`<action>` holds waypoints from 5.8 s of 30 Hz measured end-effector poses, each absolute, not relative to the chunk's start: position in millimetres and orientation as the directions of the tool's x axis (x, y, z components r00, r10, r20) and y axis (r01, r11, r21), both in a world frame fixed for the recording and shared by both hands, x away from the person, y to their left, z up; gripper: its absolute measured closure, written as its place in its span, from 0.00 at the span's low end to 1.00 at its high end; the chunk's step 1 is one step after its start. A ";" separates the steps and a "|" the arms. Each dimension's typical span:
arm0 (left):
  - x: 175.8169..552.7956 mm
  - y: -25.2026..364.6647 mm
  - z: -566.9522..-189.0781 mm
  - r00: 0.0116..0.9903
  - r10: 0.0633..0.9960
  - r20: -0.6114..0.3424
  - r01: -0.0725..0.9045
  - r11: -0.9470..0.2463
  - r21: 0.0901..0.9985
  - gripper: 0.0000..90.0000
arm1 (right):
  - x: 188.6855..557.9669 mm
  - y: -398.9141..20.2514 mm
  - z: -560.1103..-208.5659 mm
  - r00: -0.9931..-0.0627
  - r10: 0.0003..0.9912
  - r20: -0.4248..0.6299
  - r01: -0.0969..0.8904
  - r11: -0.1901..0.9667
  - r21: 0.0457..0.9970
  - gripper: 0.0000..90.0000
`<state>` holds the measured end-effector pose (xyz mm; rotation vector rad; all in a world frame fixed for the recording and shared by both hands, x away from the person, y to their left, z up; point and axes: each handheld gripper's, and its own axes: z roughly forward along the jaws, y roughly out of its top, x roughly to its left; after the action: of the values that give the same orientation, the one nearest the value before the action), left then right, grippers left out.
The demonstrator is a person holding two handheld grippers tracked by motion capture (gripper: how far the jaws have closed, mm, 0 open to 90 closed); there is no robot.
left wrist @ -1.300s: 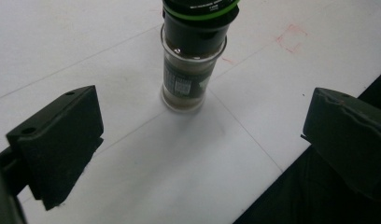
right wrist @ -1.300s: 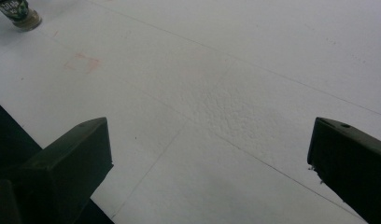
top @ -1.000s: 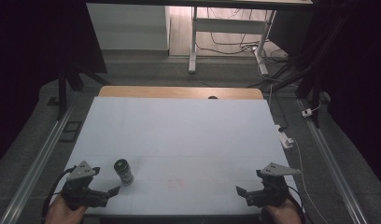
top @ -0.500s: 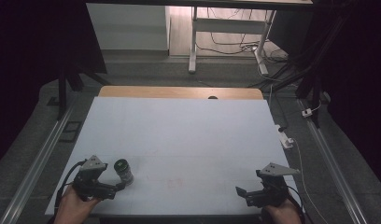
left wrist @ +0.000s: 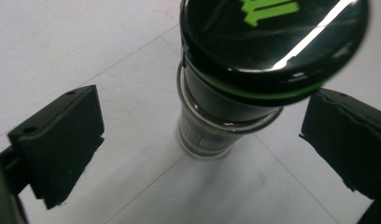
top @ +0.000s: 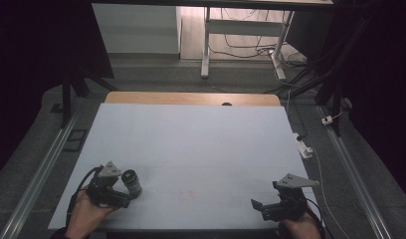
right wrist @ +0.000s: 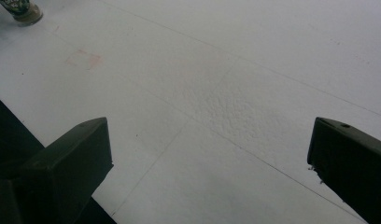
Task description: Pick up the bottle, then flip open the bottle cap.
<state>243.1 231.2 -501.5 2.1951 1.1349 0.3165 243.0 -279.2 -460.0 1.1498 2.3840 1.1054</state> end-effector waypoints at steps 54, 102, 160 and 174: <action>246.5 222.2 -486.1 0.689 0.713 -0.131 0.592 -0.450 0.669 0.60 | 242.7 -277.9 -460.0 -0.656 0.751 0.072 0.546 0.407 0.732 0.00; 298.9 134.4 -412.2 0.849 0.517 -0.110 0.458 -0.615 0.642 0.60 | 244.3 -278.0 -460.3 -0.656 0.750 0.081 0.549 0.402 0.733 0.00; 300.2 103.5 -407.9 0.877 0.473 -0.088 0.411 -0.642 0.648 0.60 | 254.9 -235.0 -433.2 -0.787 0.607 0.111 0.436 0.419 0.796 0.00; 299.5 102.8 -407.7 0.879 0.470 -0.082 0.406 -0.646 0.647 0.60 | 272.7 -188.8 -412.5 -0.828 0.555 0.083 0.387 0.457 0.801 0.00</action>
<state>299.5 102.8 -407.7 2.3530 0.6276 0.1217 272.7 -188.8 -412.5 0.8226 2.5137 1.3075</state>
